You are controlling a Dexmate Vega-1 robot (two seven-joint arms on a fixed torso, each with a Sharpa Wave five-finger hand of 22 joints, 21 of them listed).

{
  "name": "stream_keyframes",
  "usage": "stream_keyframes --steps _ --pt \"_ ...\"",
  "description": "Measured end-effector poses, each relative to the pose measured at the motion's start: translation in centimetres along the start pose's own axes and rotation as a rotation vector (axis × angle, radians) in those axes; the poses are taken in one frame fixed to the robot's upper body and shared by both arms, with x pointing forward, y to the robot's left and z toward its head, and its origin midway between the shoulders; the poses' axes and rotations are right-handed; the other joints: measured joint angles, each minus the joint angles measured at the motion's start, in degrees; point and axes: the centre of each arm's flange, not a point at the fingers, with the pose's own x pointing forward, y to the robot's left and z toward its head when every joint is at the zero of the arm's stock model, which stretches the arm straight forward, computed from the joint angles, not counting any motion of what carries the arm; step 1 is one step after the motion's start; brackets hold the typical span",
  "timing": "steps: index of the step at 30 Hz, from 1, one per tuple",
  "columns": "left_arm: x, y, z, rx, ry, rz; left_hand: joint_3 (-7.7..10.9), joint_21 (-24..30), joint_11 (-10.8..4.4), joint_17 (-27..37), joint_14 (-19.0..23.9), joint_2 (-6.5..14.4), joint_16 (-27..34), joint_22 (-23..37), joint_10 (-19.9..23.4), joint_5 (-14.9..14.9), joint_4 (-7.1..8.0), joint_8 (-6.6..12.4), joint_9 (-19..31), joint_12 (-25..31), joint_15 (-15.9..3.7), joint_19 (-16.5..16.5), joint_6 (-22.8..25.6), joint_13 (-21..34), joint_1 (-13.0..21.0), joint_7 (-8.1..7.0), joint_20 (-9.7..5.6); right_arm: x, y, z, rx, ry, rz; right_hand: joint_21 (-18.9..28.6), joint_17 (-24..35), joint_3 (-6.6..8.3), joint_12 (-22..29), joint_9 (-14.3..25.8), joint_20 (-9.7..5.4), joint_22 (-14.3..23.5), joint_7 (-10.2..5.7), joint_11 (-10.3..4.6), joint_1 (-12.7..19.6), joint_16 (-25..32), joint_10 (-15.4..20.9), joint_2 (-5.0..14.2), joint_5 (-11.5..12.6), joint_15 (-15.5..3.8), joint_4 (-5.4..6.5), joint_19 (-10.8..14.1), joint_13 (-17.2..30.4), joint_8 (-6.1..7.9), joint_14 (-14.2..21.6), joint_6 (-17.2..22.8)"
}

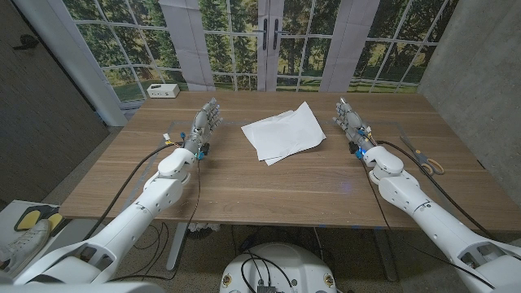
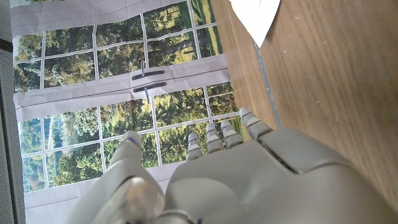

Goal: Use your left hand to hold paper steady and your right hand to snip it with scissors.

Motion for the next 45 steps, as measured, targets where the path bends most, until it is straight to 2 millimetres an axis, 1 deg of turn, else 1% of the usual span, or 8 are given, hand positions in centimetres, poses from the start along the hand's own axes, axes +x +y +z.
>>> stream_keyframes --steps 15,17,20,28,30,32,39,45 --pt "-0.1 -0.1 -0.1 0.030 0.011 -0.003 0.03 0.0 0.01 0.0 0.0 0.4 0.0 0.0 0.0 0.0 -0.03 -0.01 0.0 0.0 0.00 0.2 0.0 0.0 0.4 0.01 0.20 -0.1 -0.1 -0.1 0.001 0.017 -0.006 0.0 0.0 0.46 0.0 0.0 0.00 0.0 -0.01 -0.01 0.2 0.0 0.0 0.23 0.0 0.00 -0.45 0.0 0.0 0.00 0.0 0.0" --pt "-0.2 -0.1 -0.1 0.040 0.012 -0.002 0.17 0.0 0.01 0.0 0.0 0.4 0.0 0.0 0.0 0.0 -0.17 -0.01 0.0 0.0 0.00 0.2 0.0 0.0 0.4 0.01 0.20 -0.1 -0.1 -0.1 -0.007 0.019 -0.009 0.0 0.0 0.46 0.0 0.0 0.29 0.0 -0.02 0.00 0.2 0.0 0.0 0.23 0.0 0.00 -0.45 0.3 0.0 0.00 0.0 0.0" --pt "-0.2 0.0 0.0 0.061 0.013 -0.003 0.35 0.0 0.01 0.0 0.0 0.8 0.0 0.0 0.0 0.0 0.00 -0.01 0.0 0.0 0.00 0.2 0.0 0.0 0.8 0.01 0.20 -0.1 0.0 0.1 -0.023 0.024 -0.014 0.0 0.0 0.46 0.0 0.0 -0.01 0.0 -0.32 -0.05 0.5 0.0 0.0 0.47 0.0 -0.15 -0.45 0.6 0.0 0.00 0.2 0.3" --pt "-0.3 0.1 0.1 0.086 0.010 -0.008 1.06 0.0 0.02 0.0 0.0 1.7 0.0 0.0 0.0 0.0 -0.24 -0.02 0.0 0.0 0.01 0.2 0.0 0.0 1.7 0.01 0.20 -0.3 0.2 0.6 -0.066 0.027 -0.029 0.0 0.0 0.63 0.0 0.0 -0.01 0.0 -0.54 -0.15 0.7 0.0 0.6 0.68 0.0 -0.22 -0.62 0.6 0.0 0.00 0.2 0.5" --pt "-0.4 0.2 0.2 0.092 0.007 -0.012 1.07 0.0 0.02 0.0 0.0 1.7 0.0 0.0 0.0 0.0 -0.24 -0.02 0.0 0.0 0.00 0.2 0.0 0.0 1.7 0.01 0.20 -0.4 0.3 0.9 -0.084 0.028 -0.032 0.0 0.0 0.85 0.0 0.0 -0.01 0.0 -0.63 -0.53 1.1 0.0 1.4 0.28 0.0 -0.66 -0.85 0.6 0.0 0.00 0.6 0.6" --pt "-0.4 0.2 0.4 0.098 0.002 -0.017 1.22 0.0 0.02 0.0 0.0 2.0 0.0 0.0 0.0 0.0 -0.39 -0.02 0.0 0.0 0.01 0.2 0.0 0.0 2.0 0.02 0.20 -0.4 0.5 1.1 -0.096 0.027 -0.033 0.0 0.0 0.85 0.3 0.0 -0.01 0.0 -0.63 -0.32 1.1 0.0 1.8 0.30 0.0 -1.05 -0.85 0.6 0.0 0.00 0.7 0.6" --pt "-0.6 0.2 0.8 0.118 -0.015 -0.026 1.29 0.0 0.02 0.0 0.0 2.4 0.0 0.0 0.0 0.0 -0.46 -0.02 0.0 0.0 0.01 0.2 0.0 0.0 2.3 0.02 0.20 -0.5 0.7 1.7 -0.154 0.034 -0.043 0.0 -0.2 1.10 0.0 0.0 -0.01 0.0 -1.06 -0.66 1.3 0.0 1.4 0.07 0.0 -1.35 -1.56 0.6 0.0 -0.24 0.3 0.2" --pt "-0.6 -0.1 0.9 0.130 -0.020 -0.032 1.53 0.0 0.23 0.0 0.0 2.4 0.0 0.0 0.2 0.0 -0.70 0.21 0.0 0.0 0.01 0.2 0.0 0.0 2.9 0.02 0.19 -0.6 0.5 2.2 -0.210 0.040 -0.034 0.0 0.0 1.05 -0.3 0.0 0.34 0.0 -1.34 -0.72 1.5 -0.3 0.9 -0.16 0.0 -1.54 -1.60 0.3 0.0 -0.46 0.1 -0.5"
